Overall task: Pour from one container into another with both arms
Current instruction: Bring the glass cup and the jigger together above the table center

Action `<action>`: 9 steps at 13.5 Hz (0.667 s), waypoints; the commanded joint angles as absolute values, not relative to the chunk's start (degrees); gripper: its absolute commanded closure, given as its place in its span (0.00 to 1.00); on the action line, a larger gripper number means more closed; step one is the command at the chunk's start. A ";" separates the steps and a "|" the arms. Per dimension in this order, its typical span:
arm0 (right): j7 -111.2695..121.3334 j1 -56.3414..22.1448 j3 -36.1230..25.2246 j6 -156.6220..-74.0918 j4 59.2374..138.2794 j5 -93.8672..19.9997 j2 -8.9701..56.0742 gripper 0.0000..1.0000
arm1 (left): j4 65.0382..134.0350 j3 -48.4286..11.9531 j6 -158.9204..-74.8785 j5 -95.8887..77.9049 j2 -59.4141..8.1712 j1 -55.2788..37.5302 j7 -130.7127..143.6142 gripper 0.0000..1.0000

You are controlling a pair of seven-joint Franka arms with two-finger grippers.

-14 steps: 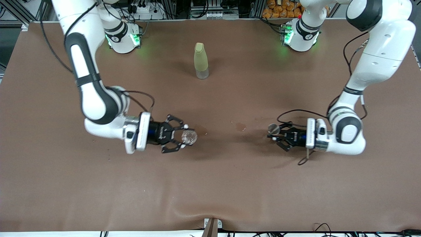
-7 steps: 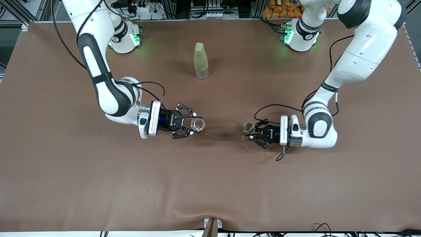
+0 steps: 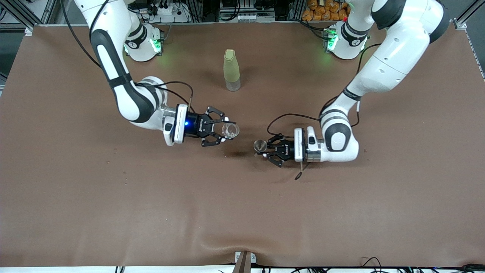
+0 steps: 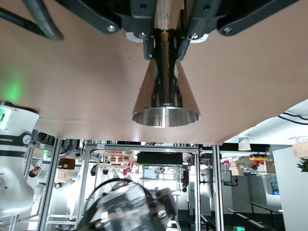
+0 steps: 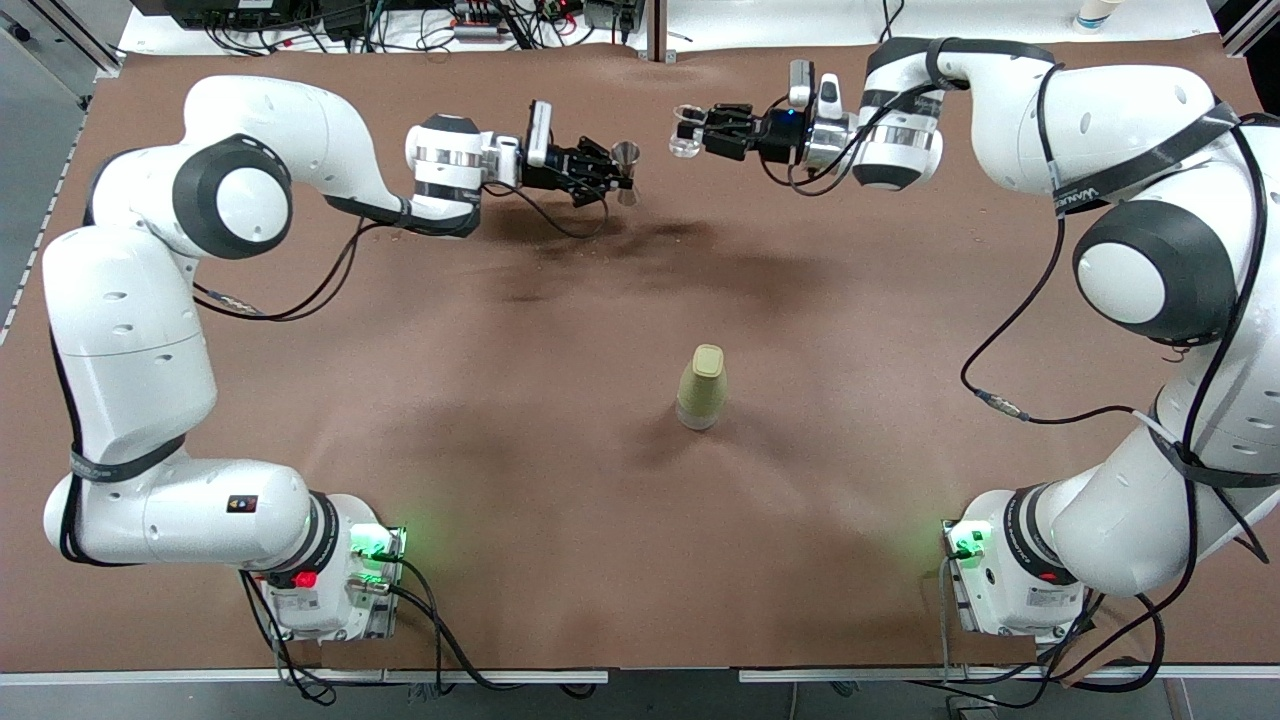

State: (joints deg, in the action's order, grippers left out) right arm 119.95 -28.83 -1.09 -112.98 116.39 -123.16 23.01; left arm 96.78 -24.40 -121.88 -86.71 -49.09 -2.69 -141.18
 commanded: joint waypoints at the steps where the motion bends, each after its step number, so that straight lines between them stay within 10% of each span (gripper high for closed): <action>1: 119.98 -29.18 1.66 -114.08 119.27 -129.97 20.74 0.85 | 96.33 -24.08 -124.01 -91.65 -50.18 -5.44 -144.05 1.00; 9: 112.24 -31.20 6.86 -129.73 117.77 -144.39 20.39 0.85 | 94.75 -23.73 -127.09 -98.00 -52.29 -9.84 -146.16 1.00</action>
State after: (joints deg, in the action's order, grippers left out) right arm 114.66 -29.97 7.09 -128.75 116.87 -141.03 22.10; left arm 95.85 -24.20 -126.52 -96.04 -51.58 -9.16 -144.68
